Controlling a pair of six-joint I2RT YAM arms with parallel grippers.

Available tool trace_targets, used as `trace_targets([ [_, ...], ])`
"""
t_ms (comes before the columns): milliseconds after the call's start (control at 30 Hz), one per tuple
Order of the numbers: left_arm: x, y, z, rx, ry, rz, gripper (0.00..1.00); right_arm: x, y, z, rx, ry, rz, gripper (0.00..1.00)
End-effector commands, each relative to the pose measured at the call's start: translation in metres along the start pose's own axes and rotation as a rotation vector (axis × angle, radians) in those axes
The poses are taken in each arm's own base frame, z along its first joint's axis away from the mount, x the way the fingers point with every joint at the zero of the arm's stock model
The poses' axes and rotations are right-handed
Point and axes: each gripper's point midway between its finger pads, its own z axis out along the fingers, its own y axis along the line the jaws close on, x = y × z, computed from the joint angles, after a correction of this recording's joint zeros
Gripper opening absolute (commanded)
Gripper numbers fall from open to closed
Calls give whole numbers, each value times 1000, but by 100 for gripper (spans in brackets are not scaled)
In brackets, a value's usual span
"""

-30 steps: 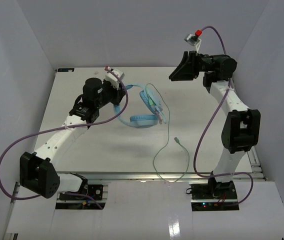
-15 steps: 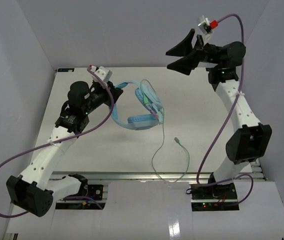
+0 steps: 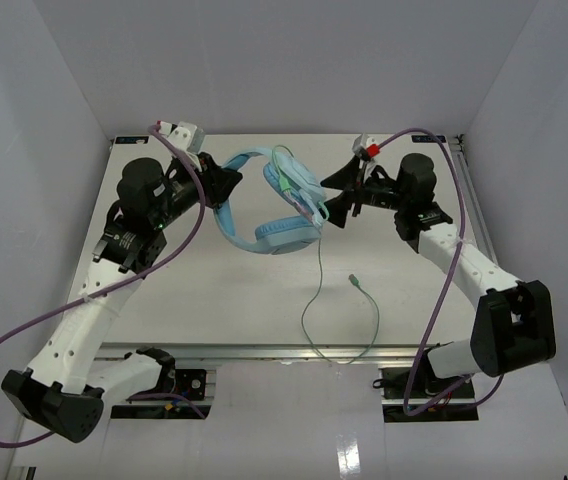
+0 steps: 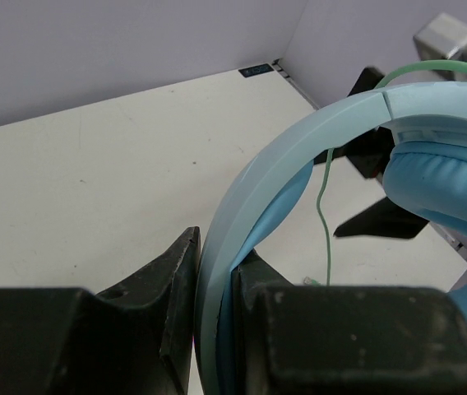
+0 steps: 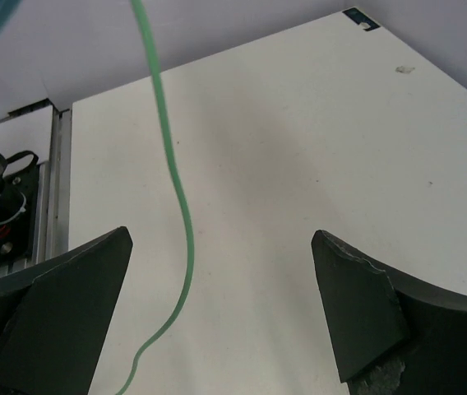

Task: Wrap the headphones

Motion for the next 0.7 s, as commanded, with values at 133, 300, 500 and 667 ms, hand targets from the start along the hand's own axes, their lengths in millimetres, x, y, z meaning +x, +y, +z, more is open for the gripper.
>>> trace_targets([
  [133, -70, -25, -14, 57, -162, -78, 0, -14, 26, 22, -2, -70, -49, 100],
  [300, -89, -26, -16, 39, -212, -143, 0, 6, 30, 32, -62, -87, 79, 86],
  [500, -119, -15, -17, -33, -334, -251, 0, 21, 78, 29, -290, -104, 212, 62],
  [667, -148, -4, -8, -60, -471, -308, 0, 17, 135, 20, -453, -169, 123, 61],
])
